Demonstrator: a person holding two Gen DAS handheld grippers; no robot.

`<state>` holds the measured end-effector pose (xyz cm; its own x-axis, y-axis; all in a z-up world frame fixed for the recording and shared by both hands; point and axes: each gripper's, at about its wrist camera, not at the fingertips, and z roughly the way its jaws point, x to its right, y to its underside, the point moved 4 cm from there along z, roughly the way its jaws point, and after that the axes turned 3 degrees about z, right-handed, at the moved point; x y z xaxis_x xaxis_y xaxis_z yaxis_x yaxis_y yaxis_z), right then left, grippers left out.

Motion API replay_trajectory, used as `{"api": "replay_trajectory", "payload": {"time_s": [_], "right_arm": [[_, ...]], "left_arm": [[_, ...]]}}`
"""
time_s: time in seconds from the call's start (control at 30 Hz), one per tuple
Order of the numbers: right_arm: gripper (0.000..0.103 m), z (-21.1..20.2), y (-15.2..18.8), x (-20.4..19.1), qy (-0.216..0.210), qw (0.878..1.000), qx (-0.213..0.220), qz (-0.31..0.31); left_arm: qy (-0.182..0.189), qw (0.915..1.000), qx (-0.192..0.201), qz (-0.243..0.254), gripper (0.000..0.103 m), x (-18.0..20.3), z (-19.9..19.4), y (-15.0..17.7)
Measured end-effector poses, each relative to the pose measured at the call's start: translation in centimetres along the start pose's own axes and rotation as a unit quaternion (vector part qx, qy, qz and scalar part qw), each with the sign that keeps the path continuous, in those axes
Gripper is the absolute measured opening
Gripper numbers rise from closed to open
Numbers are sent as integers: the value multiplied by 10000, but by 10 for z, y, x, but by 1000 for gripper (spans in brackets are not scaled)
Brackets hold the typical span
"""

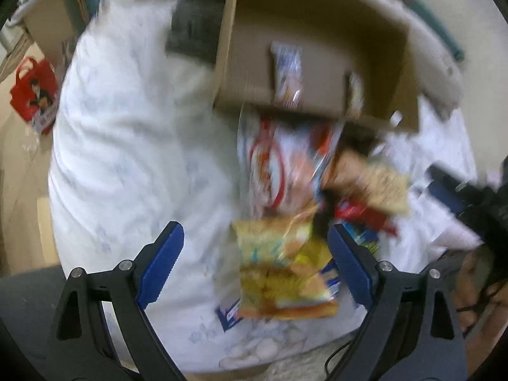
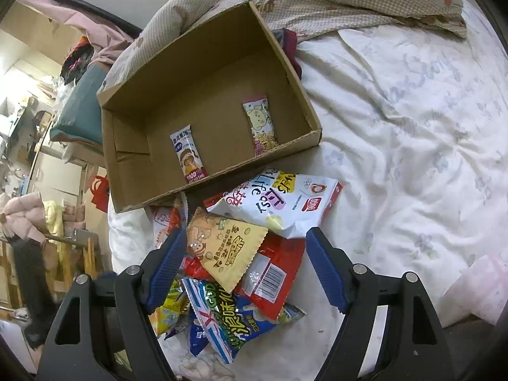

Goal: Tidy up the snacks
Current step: 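Withdraw both tools from the box back over the snack pile, then grasp the yellow chip bag with the left tool while the right tool grasps the white chip bag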

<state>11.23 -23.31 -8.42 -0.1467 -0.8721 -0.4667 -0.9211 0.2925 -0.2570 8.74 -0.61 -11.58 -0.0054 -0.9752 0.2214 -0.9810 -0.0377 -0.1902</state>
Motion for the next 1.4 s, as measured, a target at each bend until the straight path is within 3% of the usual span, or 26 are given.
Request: {"api": "replay_trajectory", "payload": {"time_s": [0.07, 0.2, 0.23, 0.27, 0.37, 0.47, 0.67, 0.77, 0.8, 0.93, 1.07, 1.23, 1.3, 1.37, 1.4], "right_arm": [[80, 0, 0, -1, 14, 10000, 1, -36], [80, 1, 0, -2, 29, 10000, 16, -58], [80, 1, 0, -3, 27, 10000, 22, -55], [80, 1, -1, -3, 20, 10000, 27, -53], [80, 1, -2, -2, 43, 10000, 17, -66], [80, 1, -4, 1, -3, 10000, 4, 25], [80, 4, -15, 36, -64, 9970, -30, 775], [81, 18, -23, 53, 612, 9942, -202, 864], [82, 24, -25, 52, 625, 9940, -333, 834], [95, 44, -28, 47, 156, 9926, -656, 1011], [97, 67, -34, 48, 268, 9904, -848, 1060], [97, 92, -41, 56, -57, 9833, -1049, 1488], [94, 98, -40, 60, -27, 9825, -1064, 1526], [68, 97, -40, 59, -107, 9840, -1035, 1444], [64, 94, -39, 57, -165, 9844, -1022, 1420]], "left_arm": [[-218, 9994, -256, -29, 90, -1, 19, 9], [-140, 9985, -500, 171, 89, 11, 41, 12], [-149, 9983, -517, 205, 78, 13, 43, 12], [-109, 9979, -590, 232, 60, 15, 46, 14], [-78, 9980, -604, 170, 45, 15, 45, 14], [-130, 9981, -564, 213, 39, 12, 39, 16], [-474, 9982, -141, 348, 38, 1, 0, 9], [-574, 9976, 77, 387, 37, -1, -14, 8], [-590, 9975, 118, 382, 37, 0, -15, 7], [-492, 9982, 151, 309, 37, 5, -15, 8], [-393, 9990, 91, 195, 37, 2, -9, 4], [-383, 9990, 149, 184, 37, 4, -8, 2], [-399, 9989, 163, 157, 37, 3, -8, 1], [-379, 9991, 156, 90, 37, 0, -9, 0], [-367, 9992, 152, 61, 37, -1, -8, -1]]}}
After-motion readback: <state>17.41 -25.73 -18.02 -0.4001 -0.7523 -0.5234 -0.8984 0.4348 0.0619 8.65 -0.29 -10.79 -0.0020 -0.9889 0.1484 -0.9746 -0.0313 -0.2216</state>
